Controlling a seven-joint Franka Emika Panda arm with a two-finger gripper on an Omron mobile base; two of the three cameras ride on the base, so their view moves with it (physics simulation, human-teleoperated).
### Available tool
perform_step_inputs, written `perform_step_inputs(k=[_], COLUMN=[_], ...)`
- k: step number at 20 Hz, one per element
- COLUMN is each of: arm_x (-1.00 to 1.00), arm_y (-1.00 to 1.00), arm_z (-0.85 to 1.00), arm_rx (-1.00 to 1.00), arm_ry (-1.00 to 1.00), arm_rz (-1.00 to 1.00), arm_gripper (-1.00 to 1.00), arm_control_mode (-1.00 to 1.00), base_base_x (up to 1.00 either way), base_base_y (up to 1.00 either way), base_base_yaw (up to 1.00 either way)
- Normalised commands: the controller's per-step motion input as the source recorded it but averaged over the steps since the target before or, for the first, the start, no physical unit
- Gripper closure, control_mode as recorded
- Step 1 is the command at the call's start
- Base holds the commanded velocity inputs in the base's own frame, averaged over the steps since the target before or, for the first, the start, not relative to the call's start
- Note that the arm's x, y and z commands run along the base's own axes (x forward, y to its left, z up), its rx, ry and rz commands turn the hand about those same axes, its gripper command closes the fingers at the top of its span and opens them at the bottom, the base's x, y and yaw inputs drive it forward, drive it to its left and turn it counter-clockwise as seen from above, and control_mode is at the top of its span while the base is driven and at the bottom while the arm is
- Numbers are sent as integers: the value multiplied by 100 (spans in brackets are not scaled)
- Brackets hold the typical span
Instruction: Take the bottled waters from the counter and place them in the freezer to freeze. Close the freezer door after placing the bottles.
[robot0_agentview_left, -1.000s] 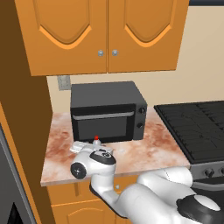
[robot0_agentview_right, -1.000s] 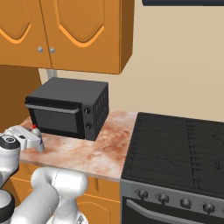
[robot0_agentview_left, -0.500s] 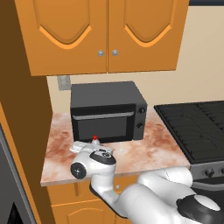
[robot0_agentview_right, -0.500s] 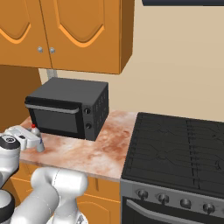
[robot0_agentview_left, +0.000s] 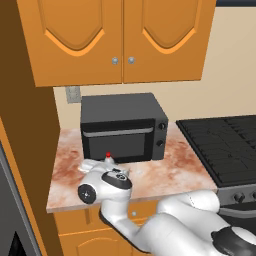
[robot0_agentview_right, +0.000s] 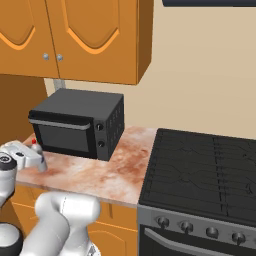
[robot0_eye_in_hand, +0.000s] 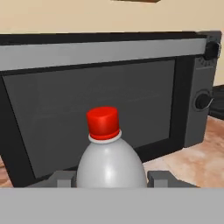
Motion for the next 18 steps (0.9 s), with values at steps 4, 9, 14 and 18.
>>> perform_step_inputs(k=[4,9,14,18], arm_x=[-41,-64,-66,-53], arm_y=[-34,-53,-54,-65], arm_z=[93,100,94,50], arm_rx=[9,19,14,1], arm_ry=[0,0,1,3], arm_rz=[1,5,12,29], arm_gripper=[100,100,100,100], arm_control_mode=[-100,-100,-100,-100], base_base_x=[0,0,0,0], base_base_y=[0,0,0,0], base_base_yaw=[0,0,0,0])
